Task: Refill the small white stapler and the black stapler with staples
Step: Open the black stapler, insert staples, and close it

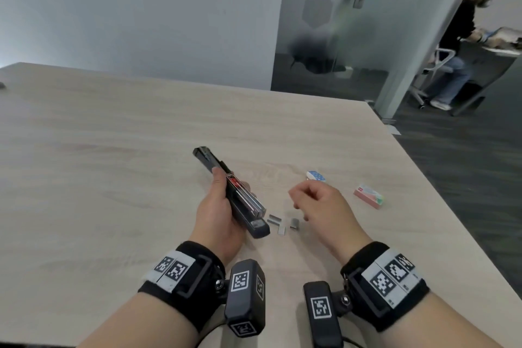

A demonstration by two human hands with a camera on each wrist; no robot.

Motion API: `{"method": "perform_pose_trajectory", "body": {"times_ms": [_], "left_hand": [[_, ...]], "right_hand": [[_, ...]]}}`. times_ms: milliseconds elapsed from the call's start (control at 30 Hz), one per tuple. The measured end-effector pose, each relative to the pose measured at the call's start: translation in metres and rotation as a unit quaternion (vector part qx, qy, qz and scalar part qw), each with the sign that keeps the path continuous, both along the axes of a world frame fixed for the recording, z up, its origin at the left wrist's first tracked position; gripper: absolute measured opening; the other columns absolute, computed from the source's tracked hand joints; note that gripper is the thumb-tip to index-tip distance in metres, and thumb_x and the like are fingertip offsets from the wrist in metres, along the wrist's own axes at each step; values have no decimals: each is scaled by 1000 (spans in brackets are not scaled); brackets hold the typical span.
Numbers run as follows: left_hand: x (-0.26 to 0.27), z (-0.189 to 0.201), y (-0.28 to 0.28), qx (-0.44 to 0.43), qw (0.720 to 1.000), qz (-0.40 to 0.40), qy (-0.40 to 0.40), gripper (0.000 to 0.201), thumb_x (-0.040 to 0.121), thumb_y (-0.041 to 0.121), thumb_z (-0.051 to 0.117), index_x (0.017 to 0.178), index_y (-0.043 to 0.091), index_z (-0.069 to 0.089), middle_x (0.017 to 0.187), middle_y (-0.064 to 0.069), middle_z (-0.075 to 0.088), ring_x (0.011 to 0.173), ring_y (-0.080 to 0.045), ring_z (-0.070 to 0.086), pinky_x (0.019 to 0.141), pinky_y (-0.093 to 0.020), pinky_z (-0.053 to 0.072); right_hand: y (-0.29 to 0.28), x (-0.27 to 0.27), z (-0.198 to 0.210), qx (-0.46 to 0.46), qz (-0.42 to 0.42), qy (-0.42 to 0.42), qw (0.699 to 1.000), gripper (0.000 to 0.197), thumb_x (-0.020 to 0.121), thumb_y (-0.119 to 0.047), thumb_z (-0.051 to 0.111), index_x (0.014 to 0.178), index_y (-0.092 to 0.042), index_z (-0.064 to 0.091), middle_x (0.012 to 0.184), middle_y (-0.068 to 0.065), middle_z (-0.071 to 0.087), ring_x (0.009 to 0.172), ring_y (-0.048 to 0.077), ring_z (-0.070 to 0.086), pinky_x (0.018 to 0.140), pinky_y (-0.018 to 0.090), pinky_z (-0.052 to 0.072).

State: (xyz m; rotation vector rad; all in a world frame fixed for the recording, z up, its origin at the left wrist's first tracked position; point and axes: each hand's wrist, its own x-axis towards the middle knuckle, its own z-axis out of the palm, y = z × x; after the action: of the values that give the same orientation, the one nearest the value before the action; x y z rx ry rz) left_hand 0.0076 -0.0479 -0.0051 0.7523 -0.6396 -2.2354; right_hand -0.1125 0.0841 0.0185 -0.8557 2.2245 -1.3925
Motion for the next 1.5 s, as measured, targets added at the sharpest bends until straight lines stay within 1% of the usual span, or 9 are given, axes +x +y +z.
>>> {"method": "perform_pose_trajectory", "body": {"times_ms": [200, 367, 467, 600, 767, 967, 1200, 1333, 1500], "left_hand": [[0, -1, 8, -66, 996, -58, -2, 50, 103, 52, 44, 128, 12, 59, 69, -6, 61, 46, -17, 54, 40, -25, 47], [5, 4, 14, -88, 991, -97, -36, 53, 103, 52, 44, 124, 7, 61, 78, -12, 67, 48, -20, 63, 42, -28, 51], [6, 2, 17, -125, 983, -121, -62, 51, 105, 51, 42, 121, 6, 62, 78, -12, 70, 54, -21, 64, 48, -28, 53], [8, 7, 14, -104, 985, -119, -70, 51, 105, 53, 42, 108, 8, 65, 71, -7, 68, 56, -22, 64, 50, -29, 54], [7, 6, 13, -54, 993, -86, -62, 52, 103, 56, 45, 107, 9, 67, 71, -6, 68, 58, -21, 66, 52, -31, 55], [7, 6, 7, 34, 999, -28, -28, 52, 101, 57, 48, 105, 9, 66, 67, -7, 70, 57, -20, 70, 52, -30, 58], [5, -1, -4, 118, 993, 20, 13, 51, 102, 59, 46, 97, 11, 63, 70, -7, 66, 56, -20, 67, 52, -29, 57], [5, -2, -1, 93, 996, 1, -2, 52, 102, 59, 44, 97, 10, 62, 67, -5, 65, 55, -20, 66, 50, -30, 55], [3, -3, -1, 34, 999, -33, -27, 56, 101, 62, 44, 105, 10, 65, 64, -4, 65, 52, -18, 63, 48, -29, 54]], "right_hand": [[-24, 4, -6, 228, 140, 195, 944, 20, 84, -45, 69, 101, -33, 72, 96, -10, 62, 88, 11, 60, 73, 29, 45], [-33, 6, -3, 237, 182, 219, 929, 7, 83, -33, 71, 82, -28, 66, 86, -2, 66, 83, 20, 59, 67, 33, 44], [-31, 6, -1, 245, 178, 241, 922, 23, 84, -32, 65, 65, -27, 52, 71, -6, 58, 74, 18, 54, 60, 30, 40], [-22, 1, 4, 179, 135, 205, 953, 9, 87, -25, 63, 80, -26, 68, 84, -8, 70, 80, 13, 66, 73, 31, 55], [-11, 4, 8, 57, 89, 83, 991, 16, 98, -20, 55, 90, -27, 67, 83, -7, 73, 68, 8, 65, 65, 21, 49], [-2, 17, 10, 37, 120, 20, 992, 35, 91, -5, 42, 73, -28, 60, 52, -9, 42, 51, 15, 38, 54, 31, 35], [4, 32, 9, -29, 189, 68, 979, 13, 82, -18, 82, 75, -23, 72, 58, -21, 55, 55, 10, 52, 57, 32, 52], [-2, 35, 6, -62, 161, 92, 981, 33, 73, -25, 90, 63, -24, 59, 56, -19, 47, 57, 3, 43, 57, 16, 36], [-1, 36, 3, -98, 171, 140, 970, 31, 74, -27, 90, 71, -21, 59, 59, -19, 46, 59, 3, 42, 58, 15, 35]]}}
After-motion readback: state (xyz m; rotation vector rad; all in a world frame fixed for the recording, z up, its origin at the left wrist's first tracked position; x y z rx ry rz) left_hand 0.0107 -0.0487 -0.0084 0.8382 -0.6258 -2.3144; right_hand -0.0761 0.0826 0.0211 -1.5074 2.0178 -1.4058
